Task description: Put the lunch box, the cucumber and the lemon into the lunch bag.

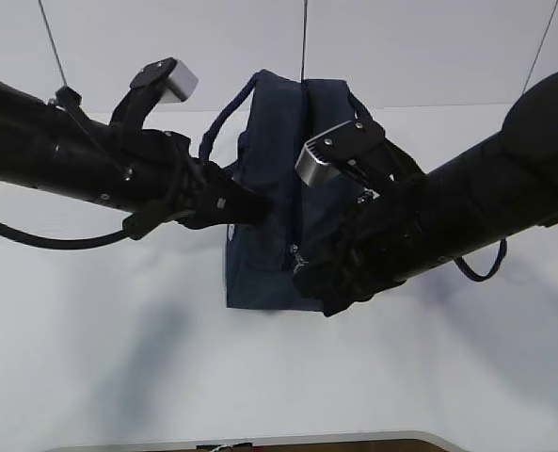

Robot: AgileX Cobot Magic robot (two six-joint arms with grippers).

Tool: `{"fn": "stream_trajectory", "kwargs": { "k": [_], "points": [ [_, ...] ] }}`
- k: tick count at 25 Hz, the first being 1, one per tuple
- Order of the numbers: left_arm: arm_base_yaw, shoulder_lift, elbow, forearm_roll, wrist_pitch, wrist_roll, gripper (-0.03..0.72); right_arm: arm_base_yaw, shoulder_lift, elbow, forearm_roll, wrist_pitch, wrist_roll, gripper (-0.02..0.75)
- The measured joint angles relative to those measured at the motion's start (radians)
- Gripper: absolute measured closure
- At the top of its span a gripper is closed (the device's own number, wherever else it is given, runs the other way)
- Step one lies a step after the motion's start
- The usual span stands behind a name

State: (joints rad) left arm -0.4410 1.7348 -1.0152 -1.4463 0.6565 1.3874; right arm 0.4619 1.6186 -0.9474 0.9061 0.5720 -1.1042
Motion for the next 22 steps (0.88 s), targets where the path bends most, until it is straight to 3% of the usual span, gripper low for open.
{"fn": "stream_trajectory", "kwargs": {
  "k": [1,3,14,22],
  "points": [
    [0.0,0.0,0.0,0.0,0.001,0.005,0.657,0.0,0.0,0.0,-0.01,0.0,0.007,0.733],
    [-0.002,0.0,0.0,0.0,0.001,0.014,0.687,0.0,0.0,0.0,-0.021,0.002,0.015,0.733],
    [-0.002,0.002,0.0,0.0,0.004,0.023,0.695,0.0,0.0,-0.035,-0.062,0.038,0.134,0.733],
    [-0.002,0.002,0.0,-0.006,0.004,0.025,0.696,0.0,0.0,-0.145,-0.326,0.137,0.374,0.733]
  ]
}}
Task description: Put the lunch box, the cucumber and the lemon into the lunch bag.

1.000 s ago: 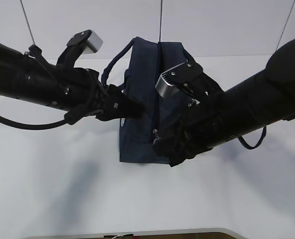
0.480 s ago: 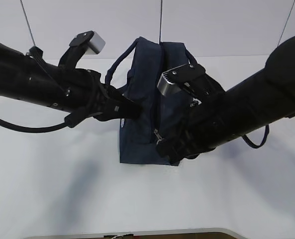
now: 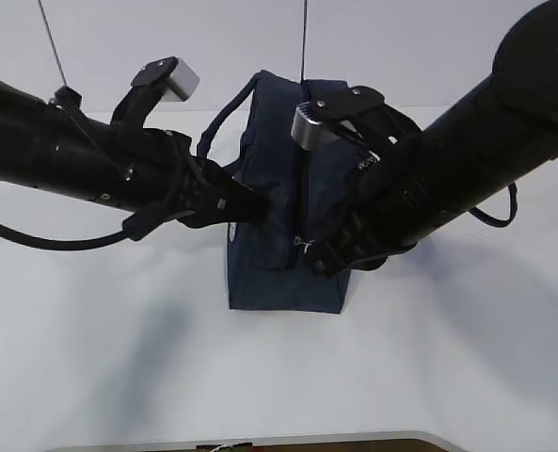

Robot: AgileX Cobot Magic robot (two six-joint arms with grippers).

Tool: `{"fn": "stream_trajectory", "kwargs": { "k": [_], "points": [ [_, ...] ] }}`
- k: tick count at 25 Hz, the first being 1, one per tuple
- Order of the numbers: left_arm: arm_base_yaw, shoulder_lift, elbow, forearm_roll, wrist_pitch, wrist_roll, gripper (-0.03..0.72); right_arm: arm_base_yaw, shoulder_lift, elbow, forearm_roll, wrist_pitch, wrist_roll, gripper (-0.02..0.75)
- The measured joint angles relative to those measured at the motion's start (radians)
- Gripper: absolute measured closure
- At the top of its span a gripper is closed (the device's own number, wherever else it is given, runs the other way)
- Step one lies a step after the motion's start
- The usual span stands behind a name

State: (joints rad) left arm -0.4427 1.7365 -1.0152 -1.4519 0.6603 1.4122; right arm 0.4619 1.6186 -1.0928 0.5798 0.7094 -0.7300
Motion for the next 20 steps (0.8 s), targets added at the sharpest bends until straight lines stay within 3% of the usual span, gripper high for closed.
{"fn": "stream_trajectory", "kwargs": {
  "k": [15,20],
  "points": [
    [0.0,0.0,0.0,-0.032,-0.002,0.002,0.696,0.0,0.024,-0.155,-0.059,0.16,0.056,0.733],
    [0.0,0.0,0.0,-0.032,-0.002,0.002,0.696,0.0,0.051,-0.23,-0.15,0.264,0.15,0.733]
  ]
}}
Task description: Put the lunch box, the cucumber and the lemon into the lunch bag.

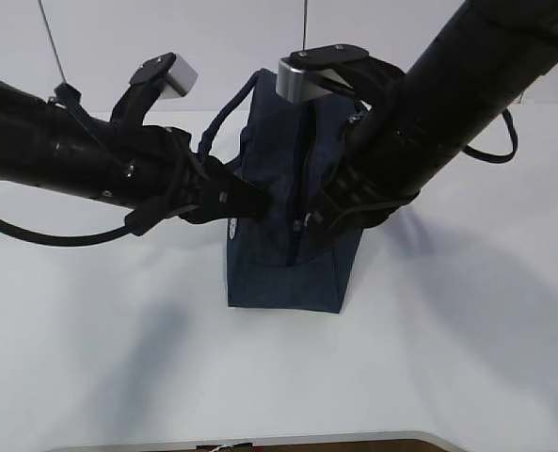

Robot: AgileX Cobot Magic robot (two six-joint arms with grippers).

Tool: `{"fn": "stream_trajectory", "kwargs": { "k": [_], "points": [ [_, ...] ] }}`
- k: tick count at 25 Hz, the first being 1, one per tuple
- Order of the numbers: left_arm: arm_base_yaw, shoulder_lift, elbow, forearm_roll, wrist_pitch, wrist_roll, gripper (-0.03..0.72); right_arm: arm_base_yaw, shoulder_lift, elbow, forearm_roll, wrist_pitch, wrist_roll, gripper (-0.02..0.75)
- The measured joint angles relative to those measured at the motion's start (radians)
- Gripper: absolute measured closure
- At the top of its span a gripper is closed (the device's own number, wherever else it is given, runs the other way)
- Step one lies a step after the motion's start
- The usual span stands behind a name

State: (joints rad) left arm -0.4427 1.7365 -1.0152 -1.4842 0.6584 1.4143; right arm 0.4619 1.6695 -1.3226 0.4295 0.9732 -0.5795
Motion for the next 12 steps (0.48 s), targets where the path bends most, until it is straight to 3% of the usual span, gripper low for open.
{"fn": "stream_trajectory", "kwargs": {
  "k": [12],
  "points": [
    [0.0,0.0,0.0,-0.007,-0.004,0.0,0.696,0.0,0.014,-0.092,-0.036,0.044,0.048,0.733]
  ]
}}
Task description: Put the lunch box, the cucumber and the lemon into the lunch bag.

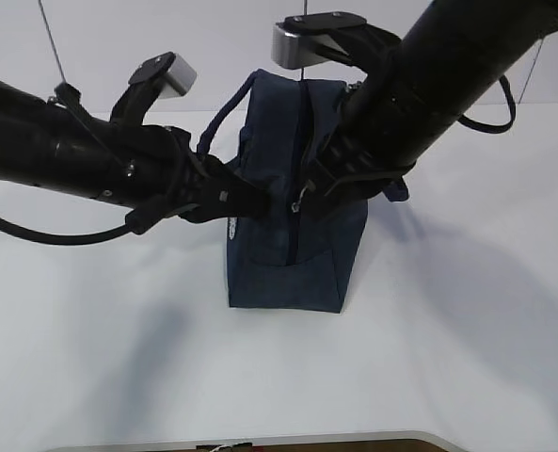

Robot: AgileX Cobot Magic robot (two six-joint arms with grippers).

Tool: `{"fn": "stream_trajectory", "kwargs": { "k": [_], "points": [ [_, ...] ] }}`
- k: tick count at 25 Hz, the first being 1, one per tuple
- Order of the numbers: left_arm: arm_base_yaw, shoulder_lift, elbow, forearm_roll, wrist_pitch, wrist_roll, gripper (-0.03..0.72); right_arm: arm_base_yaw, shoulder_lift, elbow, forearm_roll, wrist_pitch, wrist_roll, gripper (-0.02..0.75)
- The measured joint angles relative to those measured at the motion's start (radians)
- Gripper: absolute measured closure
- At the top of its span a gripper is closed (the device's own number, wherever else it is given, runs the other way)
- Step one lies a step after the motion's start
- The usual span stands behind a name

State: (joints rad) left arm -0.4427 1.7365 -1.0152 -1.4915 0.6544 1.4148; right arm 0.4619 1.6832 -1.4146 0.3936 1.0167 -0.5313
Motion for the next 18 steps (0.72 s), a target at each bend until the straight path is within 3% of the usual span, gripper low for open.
{"fn": "stream_trajectory", "kwargs": {
  "k": [18],
  "points": [
    [0.0,0.0,0.0,0.0,-0.008,0.002,0.697,0.0,0.134,-0.272,-0.083,0.214,0.166,0.733]
  ]
}}
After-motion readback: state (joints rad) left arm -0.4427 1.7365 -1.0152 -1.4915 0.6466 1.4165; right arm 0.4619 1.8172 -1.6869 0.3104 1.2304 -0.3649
